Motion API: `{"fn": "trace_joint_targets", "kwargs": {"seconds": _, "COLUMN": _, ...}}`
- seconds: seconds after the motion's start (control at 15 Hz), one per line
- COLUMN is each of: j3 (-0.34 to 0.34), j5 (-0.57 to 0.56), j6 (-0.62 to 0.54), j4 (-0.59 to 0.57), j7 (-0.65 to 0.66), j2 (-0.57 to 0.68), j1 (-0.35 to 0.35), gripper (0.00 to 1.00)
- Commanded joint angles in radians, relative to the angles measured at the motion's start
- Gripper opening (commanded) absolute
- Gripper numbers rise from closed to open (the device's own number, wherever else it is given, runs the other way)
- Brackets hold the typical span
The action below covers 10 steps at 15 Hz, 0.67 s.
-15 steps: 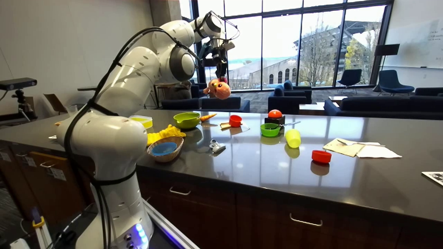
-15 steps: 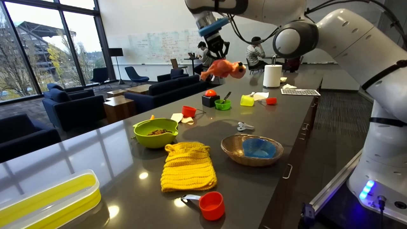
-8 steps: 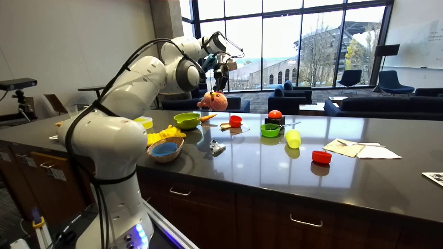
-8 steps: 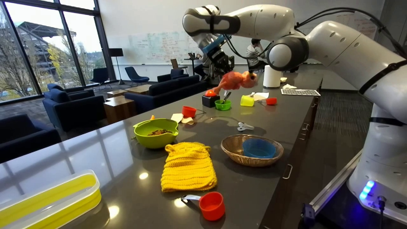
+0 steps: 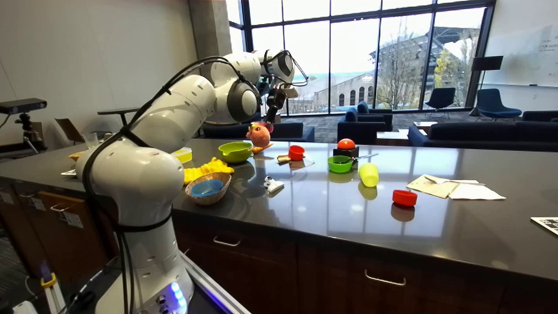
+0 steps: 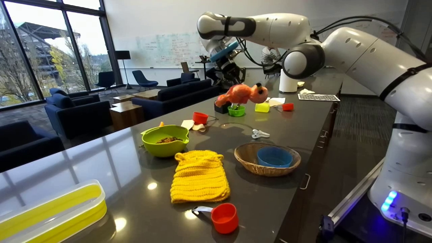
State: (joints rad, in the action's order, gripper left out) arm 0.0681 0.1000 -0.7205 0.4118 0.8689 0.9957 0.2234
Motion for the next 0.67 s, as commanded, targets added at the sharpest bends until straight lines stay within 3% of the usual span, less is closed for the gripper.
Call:
{"fn": "trace_joint_targets", "kwargs": {"seconds": 0.0, "j3": -0.011, "j5": 0.076, "j6": -0.092, "j4": 0.035, "j7": 0.183, "j2": -0.02, "j1": -0.008, "gripper": 0.01}}
{"fn": "trace_joint_targets", "kwargs": {"seconds": 0.07, "j3": -0.008, "j5": 0.089, "j6": -0.116, "j4": 0.038, "j7": 0.235, "j2": -0.018, "j1": -0.007, "gripper": 0.01}}
{"fn": "trace_joint_targets", "kwargs": {"seconds": 0.13, "j3": -0.035, "j5": 0.093, "j6": -0.097, "j4": -0.069, "j7": 0.324, "j2": 0.044, "j1": -0.021, "gripper": 0.01}}
{"fn": "trace_joint_targets", "kwargs": {"seconds": 0.2, "j3": -0.037, "j5": 0.094, "j6": -0.113, "j4": -0.07, "j7": 0.384, "j2": 0.047, "j1": -0.02, "gripper": 0.01}}
{"fn": "trace_joint_targets", "kwargs": {"seconds": 0.27, "j3": -0.011, "j5": 0.104, "j6": -0.162, "j4": 0.045, "j7": 0.435, "j2": -0.012, "j1": -0.004, "gripper": 0.01}}
{"fn": "trace_joint_targets", "kwargs": {"seconds": 0.4, "j3": -0.011, "j5": 0.106, "j6": -0.182, "j4": 0.051, "j7": 0.551, "j2": -0.008, "j1": -0.004, "gripper": 0.01}}
{"fn": "trace_joint_targets", "kwargs": {"seconds": 0.47, "j3": -0.043, "j5": 0.094, "j6": -0.137, "j4": -0.055, "j7": 0.621, "j2": 0.055, "j1": -0.019, "gripper": 0.01}}
{"fn": "trace_joint_targets", "kwargs": {"seconds": 0.53, "j3": -0.049, "j5": 0.098, "j6": -0.14, "j4": -0.056, "j7": 0.673, "j2": 0.059, "j1": -0.022, "gripper": 0.01}}
{"fn": "trace_joint_targets", "kwargs": {"seconds": 0.6, "j3": -0.028, "j5": 0.112, "j6": -0.185, "j4": 0.056, "j7": 0.702, "j2": 0.001, "j1": -0.011, "gripper": 0.01}}
